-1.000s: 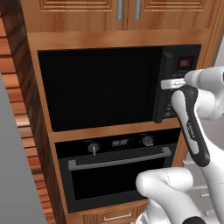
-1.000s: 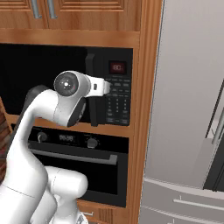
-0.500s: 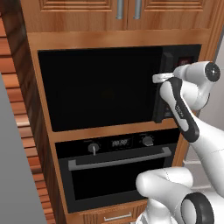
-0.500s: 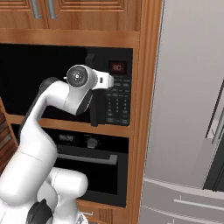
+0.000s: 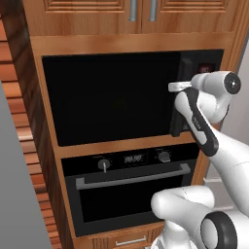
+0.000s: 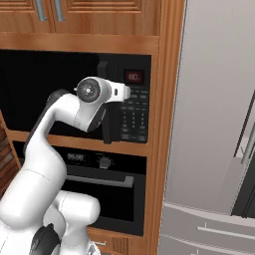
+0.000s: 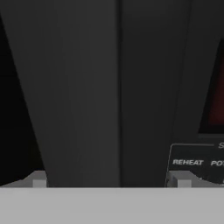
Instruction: Open the microwave door.
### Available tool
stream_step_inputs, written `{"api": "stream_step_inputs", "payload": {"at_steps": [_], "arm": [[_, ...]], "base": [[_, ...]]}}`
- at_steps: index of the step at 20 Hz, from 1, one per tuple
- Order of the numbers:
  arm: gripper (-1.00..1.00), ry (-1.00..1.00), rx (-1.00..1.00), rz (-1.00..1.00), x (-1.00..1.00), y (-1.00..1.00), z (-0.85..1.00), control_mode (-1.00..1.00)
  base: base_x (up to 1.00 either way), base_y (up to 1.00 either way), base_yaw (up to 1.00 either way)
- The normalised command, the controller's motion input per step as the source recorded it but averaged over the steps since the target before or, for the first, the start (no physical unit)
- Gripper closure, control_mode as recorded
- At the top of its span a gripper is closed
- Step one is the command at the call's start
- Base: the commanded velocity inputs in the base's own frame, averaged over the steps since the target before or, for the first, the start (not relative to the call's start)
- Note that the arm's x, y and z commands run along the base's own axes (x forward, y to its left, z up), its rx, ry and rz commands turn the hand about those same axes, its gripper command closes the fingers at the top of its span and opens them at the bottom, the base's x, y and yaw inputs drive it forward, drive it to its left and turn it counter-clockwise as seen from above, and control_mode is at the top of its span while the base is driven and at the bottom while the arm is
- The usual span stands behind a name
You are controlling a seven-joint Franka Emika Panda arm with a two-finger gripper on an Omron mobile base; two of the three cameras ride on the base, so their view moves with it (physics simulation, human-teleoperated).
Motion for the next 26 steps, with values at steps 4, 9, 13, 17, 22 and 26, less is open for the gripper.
{"api": "stream_step_inputs", "payload": {"at_steps": [4, 9, 13, 17, 22, 26], "arm": [[1.0, 0.0, 0.0, 0.0, 0.34, -0.01, -0.15, -1.0], [1.0, 0.0, 0.0, 0.0, -0.47, -0.08, 0.0, -1.0], [1.0, 0.05, 0.0, 0.02, -1.0, -0.35, 0.0, -1.0], [1.0, 0.06, 0.0, 0.05, -1.0, -0.3, 0.0, -1.0], [1.0, 0.1, 0.0, 0.09, -1.0, -0.21, 0.0, -1.0], [-1.0, 0.08, 0.0, 0.11, -0.84, -0.03, 0.0, -1.0]], "base": [[0.0, 0.0, 0.0], [0.0, 0.0, 0.0], [0.0, 0.0, 0.0], [0.0, 0.0, 0.0], [0.0, 0.0, 0.0], [0.0, 0.0, 0.0]]}}
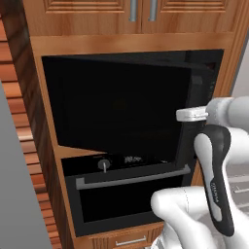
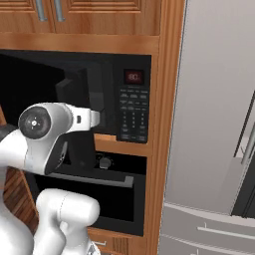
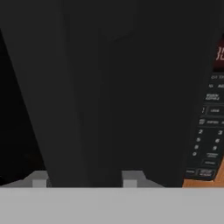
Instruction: Open the microwave door.
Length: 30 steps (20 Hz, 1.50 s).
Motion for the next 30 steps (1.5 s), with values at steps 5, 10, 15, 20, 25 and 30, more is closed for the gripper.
{"api": "stream_step_inputs", "payload": {"at_steps": [5, 10, 15, 20, 25, 30], "arm": [[-1.0, -0.03, 0.02, 0.09, -0.54, -0.46, 0.4, -1.0], [-1.0, -0.14, 0.05, 0.12, -0.68, -0.8, 0.64, -1.0], [-1.0, -0.14, 0.05, 0.14, -0.87, -0.87, 0.79, -1.0], [-1.0, -0.14, 0.14, 0.28, -0.48, -0.69, 0.55, -1.0], [-1.0, -0.39, 0.19, 0.28, -0.38, -0.79, 0.4, -1.0], [-1.0, -0.23, -0.07, 0.09, 0.29, -0.14, -0.3, -1.0]], "base": [[0.0, 0.0, 0.0], [0.0, 0.0, 0.0], [0.0, 0.0, 0.0], [0.0, 0.0, 0.0], [0.0, 0.0, 0.0], [0.0, 0.0, 0.0]]}}
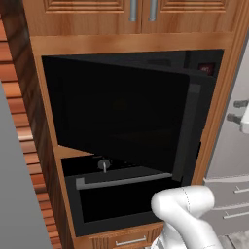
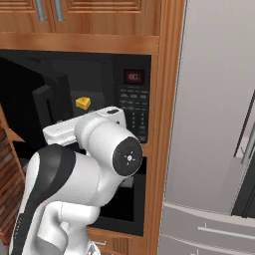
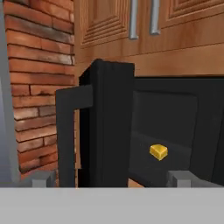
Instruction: Open the microwave door.
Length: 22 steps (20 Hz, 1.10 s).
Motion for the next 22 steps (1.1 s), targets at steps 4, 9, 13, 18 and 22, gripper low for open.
{"api": "stream_step_inputs", "payload": {"at_steps": [4, 9, 13, 18, 22], "arm": [[-1.0, -0.11, -0.25, 0.08, 0.4, -0.29, -0.58, -1.0], [-1.0, -0.2, -0.37, 0.11, 0.36, -0.11, -0.63, -1.0], [-1.0, -0.25, -0.29, 0.1, 0.41, 0.0, -0.4, -1.0], [-1.0, -0.27, -0.2, 0.14, 0.44, 0.0, -0.2, -1.0], [-1.0, -0.07, -0.04, 0.24, 0.55, 0.0, -0.01, -1.0]], "base": [[0.0, 0.0, 0.0], [0.0, 0.0, 0.0], [0.0, 0.0, 0.0], [0.0, 0.0, 0.0], [0.0, 0.0, 0.0]]}}
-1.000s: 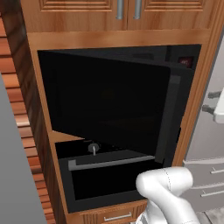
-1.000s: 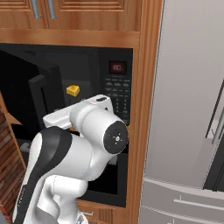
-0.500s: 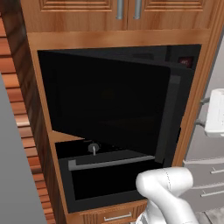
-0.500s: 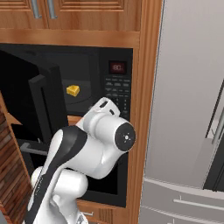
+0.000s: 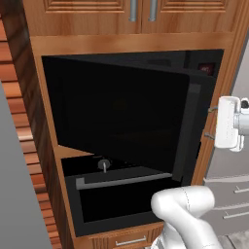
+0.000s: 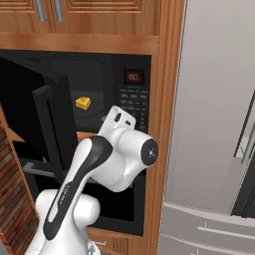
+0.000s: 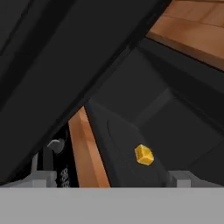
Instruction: Open the microwave door.
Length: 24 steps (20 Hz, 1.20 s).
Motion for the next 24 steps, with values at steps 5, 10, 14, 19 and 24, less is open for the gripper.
{"api": "stream_step_inputs", "payload": {"at_steps": [5, 10, 14, 19, 24], "arm": [[-1.0, 0.0, -0.01, 0.31, 0.31, 0.18, -0.04, -1.0], [-1.0, -0.04, 0.0, 0.29, 0.5, 0.34, -0.17, -1.0], [-1.0, -0.08, -0.01, 0.19, 0.6, 0.49, -0.25, -1.0], [-1.0, -0.04, -0.02, 0.17, 0.04, 0.54, -0.09, -1.0], [-1.0, -0.06, -0.01, 0.25, -0.78, 0.62, 0.0, -1.0]], "base": [[0.0, 0.0, 0.0], [0.0, 0.0, 0.0], [0.0, 0.0, 0.0], [0.0, 0.0, 0.0], [0.0, 0.0, 0.0]]}}
